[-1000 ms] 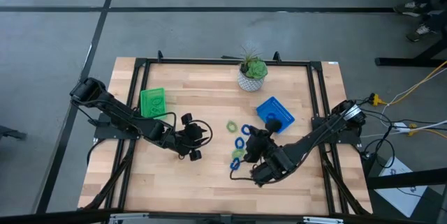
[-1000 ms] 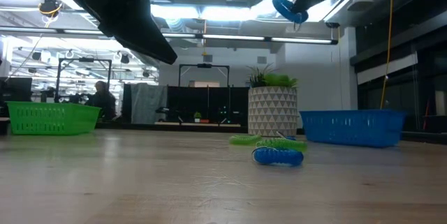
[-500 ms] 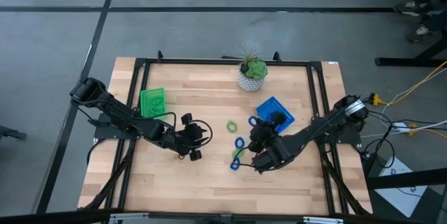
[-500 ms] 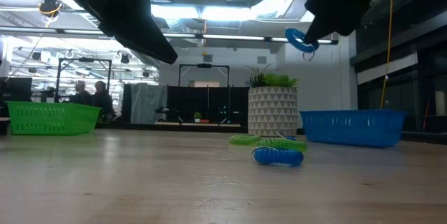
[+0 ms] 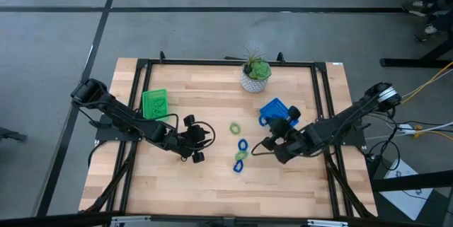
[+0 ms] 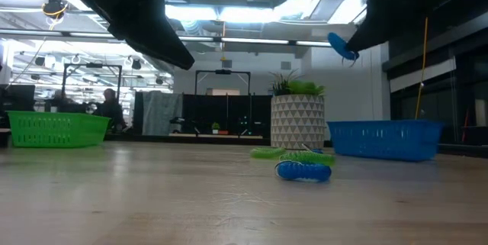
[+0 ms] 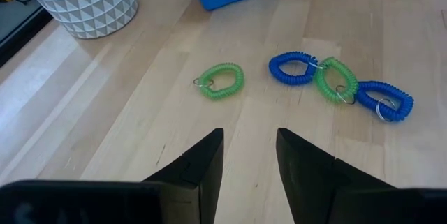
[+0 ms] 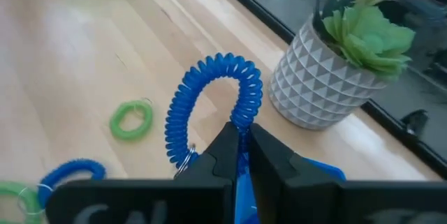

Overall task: Sort spring keychains
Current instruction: Put the blue spring keychain in the blue bin

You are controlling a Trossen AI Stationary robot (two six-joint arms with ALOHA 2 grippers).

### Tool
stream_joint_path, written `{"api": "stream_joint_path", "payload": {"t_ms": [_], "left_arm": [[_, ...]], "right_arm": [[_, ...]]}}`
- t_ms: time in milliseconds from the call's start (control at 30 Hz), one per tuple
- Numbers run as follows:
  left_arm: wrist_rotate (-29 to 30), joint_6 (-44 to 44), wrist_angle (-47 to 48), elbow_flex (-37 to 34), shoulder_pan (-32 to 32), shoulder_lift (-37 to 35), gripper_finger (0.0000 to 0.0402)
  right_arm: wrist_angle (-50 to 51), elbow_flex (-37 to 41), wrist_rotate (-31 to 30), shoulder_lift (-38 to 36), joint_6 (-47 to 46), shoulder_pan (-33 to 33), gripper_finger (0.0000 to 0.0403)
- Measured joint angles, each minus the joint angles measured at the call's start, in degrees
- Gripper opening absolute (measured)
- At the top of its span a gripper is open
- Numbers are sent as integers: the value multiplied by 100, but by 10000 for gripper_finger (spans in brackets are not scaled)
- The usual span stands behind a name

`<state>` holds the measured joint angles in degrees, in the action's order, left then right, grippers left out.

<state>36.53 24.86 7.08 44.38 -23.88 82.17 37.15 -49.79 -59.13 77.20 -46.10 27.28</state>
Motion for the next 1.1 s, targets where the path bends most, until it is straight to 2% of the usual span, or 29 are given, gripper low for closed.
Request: {"api": "stream_joint_path", "payload": {"t_ms": [133,333,567,833,1100], "left_arm": [[17,33,-1,0,-2,0,128],[132,82,3,0,0,0,128],[138,150,15,0,0,0,127],[138,153,16,0,0,0,127],[138,153,16,0,0,0,127]], "right_arm": [[-482,354,194,-312,159,-144,26],[-765,530,800,-366,217,-490,26],[-1449,530,1066,-366,1036,-705,26],[-1288,530,1384,-366,1049,-845,26],[-906,525,1386,-364,774,-971,26]]}}
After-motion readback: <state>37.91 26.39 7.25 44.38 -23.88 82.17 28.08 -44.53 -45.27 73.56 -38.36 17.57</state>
